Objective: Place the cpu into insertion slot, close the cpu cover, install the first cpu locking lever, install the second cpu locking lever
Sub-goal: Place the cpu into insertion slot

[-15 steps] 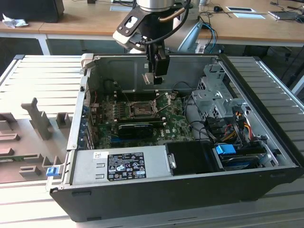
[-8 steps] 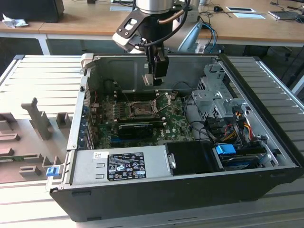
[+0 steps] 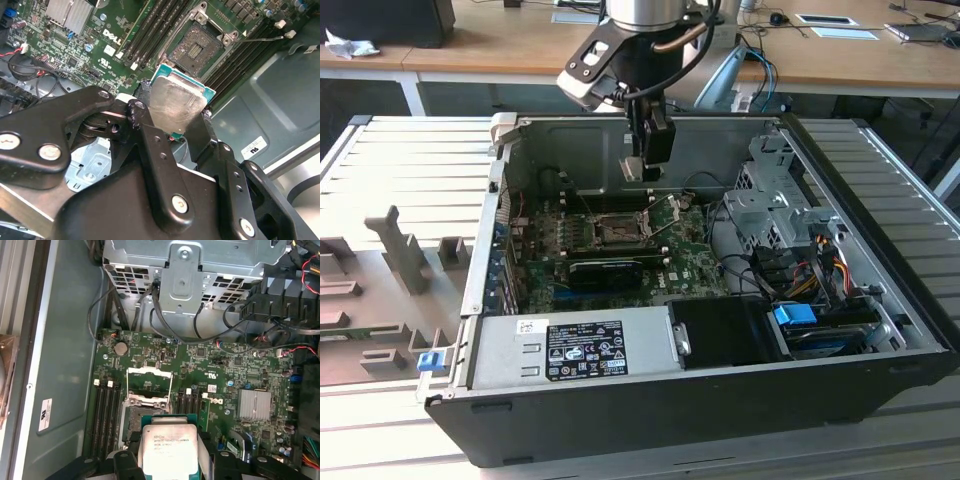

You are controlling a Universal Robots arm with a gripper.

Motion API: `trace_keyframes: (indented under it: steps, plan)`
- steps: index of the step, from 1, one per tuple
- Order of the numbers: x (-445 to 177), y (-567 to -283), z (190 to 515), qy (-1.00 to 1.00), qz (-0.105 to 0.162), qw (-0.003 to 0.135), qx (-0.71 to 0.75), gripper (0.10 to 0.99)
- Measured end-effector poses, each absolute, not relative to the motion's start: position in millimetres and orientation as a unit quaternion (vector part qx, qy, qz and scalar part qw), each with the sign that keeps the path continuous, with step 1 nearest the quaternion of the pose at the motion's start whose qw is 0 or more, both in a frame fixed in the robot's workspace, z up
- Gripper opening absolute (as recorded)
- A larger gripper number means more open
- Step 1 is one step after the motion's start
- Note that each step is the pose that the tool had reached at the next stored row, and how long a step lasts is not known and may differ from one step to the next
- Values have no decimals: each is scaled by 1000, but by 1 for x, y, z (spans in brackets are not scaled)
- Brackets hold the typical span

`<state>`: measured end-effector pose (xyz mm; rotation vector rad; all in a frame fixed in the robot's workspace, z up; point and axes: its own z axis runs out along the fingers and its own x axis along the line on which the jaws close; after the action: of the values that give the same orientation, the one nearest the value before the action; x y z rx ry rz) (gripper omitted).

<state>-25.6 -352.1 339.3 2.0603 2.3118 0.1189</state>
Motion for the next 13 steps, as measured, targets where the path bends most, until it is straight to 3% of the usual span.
trace_keyframes:
  steps: [13]
  plan:
    - [-26,-352,336,746,38,21,665,529]
